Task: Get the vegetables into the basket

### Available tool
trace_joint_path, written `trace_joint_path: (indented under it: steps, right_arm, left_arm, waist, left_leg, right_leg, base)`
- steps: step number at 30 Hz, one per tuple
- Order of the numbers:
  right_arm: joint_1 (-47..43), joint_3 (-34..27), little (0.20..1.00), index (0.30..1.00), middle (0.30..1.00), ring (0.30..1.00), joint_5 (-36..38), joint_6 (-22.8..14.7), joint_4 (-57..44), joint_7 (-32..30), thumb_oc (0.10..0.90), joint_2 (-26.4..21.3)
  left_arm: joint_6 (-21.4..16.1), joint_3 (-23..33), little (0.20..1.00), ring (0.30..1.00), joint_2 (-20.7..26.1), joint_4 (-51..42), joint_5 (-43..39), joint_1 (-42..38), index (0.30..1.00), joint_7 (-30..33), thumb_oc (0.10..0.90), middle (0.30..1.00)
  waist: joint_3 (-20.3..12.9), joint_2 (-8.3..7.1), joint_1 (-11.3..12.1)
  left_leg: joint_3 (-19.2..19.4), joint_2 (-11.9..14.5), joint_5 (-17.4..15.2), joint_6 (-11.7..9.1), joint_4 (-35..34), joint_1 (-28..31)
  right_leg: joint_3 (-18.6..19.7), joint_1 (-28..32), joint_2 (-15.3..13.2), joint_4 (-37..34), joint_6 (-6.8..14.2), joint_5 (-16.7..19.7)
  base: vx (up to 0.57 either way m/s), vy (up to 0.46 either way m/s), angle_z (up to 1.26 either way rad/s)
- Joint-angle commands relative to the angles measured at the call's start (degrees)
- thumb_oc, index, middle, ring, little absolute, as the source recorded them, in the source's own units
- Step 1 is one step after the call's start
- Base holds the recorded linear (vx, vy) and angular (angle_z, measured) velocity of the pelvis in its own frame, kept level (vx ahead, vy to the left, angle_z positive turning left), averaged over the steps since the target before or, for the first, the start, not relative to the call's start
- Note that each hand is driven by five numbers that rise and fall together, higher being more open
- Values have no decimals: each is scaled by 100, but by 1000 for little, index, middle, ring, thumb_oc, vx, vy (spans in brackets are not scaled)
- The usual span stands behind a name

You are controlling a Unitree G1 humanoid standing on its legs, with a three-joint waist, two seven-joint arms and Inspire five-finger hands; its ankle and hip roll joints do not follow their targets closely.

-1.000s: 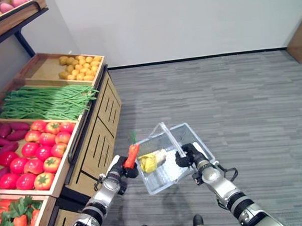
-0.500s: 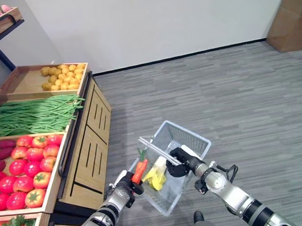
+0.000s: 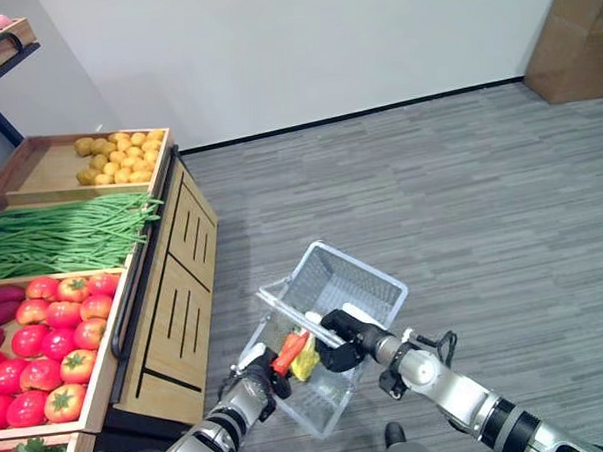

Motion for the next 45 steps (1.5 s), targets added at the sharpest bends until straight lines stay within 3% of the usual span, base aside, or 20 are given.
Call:
trace_joint_path:
  steps: [1, 8, 9, 10, 11, 26, 32, 37, 45]
  right_arm:
    - [-1379, -27, 300, 300, 300, 300, 1028, -1205, -726, 152, 400, 1325]
    - [-1506, 99, 300, 300, 300, 300, 1242, -1238, -748, 263, 400, 1378]
    - [-1526, 109, 300, 300, 300, 300, 1215, -1239, -758, 282, 400, 1369]
    - [-1524, 108, 300, 300, 300, 300, 1214, -1238, -759, 283, 400, 1369]
    - [-1529, 120, 300, 300, 300, 300, 1213, -1241, -760, 290, 400, 1369]
    - [-1550, 134, 300, 300, 300, 300, 948, -1239, -647, 243, 400, 1394]
    - [-1111, -26, 300, 300, 300, 300, 387, -1045, 592, 68, 400, 1401]
    - [-691, -563, 300, 300, 300, 300, -214, -1073, 1994, -236, 400, 1360]
    - [-369, -1331, 300, 300, 300, 300, -1014, -1087, 2789, -579, 400, 1037]
  left_arm:
    - [-216, -392, 300, 300, -90, 435, 386, -802, 300, -68, 400, 300]
    - [-259, -669, 300, 300, -78, 462, 832, -779, 300, -266, 400, 300]
    - [-287, -716, 640, 640, -80, 462, 925, -765, 640, -316, 643, 640]
    - [-288, -716, 887, 887, -80, 461, 928, -763, 887, -319, 820, 887]
    - [-290, -724, 1000, 1000, -73, 452, 932, -765, 1000, -306, 900, 1000]
    - [-331, -818, 1000, 1000, -85, 499, 982, -723, 1000, -370, 900, 1000]
    - [-380, -871, 1000, 1000, -88, 392, 890, -677, 1000, -420, 900, 1000]
    - [-549, -873, 1000, 1000, 7, 292, 687, -445, 1000, -533, 900, 1000]
    - [-809, -898, 1000, 1000, 222, -42, 136, -92, 1000, -985, 900, 1000]
  waist:
    - [-173, -143, -30]
    - [-162, -153, -6]
    - [-164, -149, -13]
    - [-164, -150, -13]
    - [-169, -149, -13]
    - [-205, -161, -1]
    - [-266, -161, 74]
    - [-386, -191, 166]
    - [-477, -301, 239]
  left_leg:
    - [-624, 251, -87, -394, 443, -196]
    - [-638, 247, -93, -391, 430, -185]
    - [-638, 246, -99, -388, 428, -174]
    - [-637, 246, -99, -387, 427, -173]
    - [-635, 243, -102, -386, 422, -170]
    - [-624, 238, -126, -374, 430, -148]
    - [-657, 242, -123, -358, 410, -148]
    - [-703, 246, -159, -356, 410, -94]
    - [-813, 179, -3, -344, 124, -135]
  right_leg:
    - [66, 283, -129, 495, 122, -717]
    - [53, 291, -134, 504, 123, -716]
    - [57, 295, -136, 508, 123, -715]
    - [57, 296, -136, 508, 123, -715]
    - [60, 296, -138, 508, 125, -713]
    - [68, 306, -152, 493, 143, -690]
    - [31, 299, -146, 497, 172, -657]
    - [21, 359, -143, 465, 192, -634]
    - [-163, 333, -150, 465, 229, -571]
  base:
    - [0, 0, 0]
    - [0, 0, 0]
    - [0, 0, 0]
    - [0, 0, 0]
    - [0, 0, 0]
    - [-3, 0, 0]
    - [-14, 1, 0]
    - [0, 0, 0]
    - [-27, 6, 6]
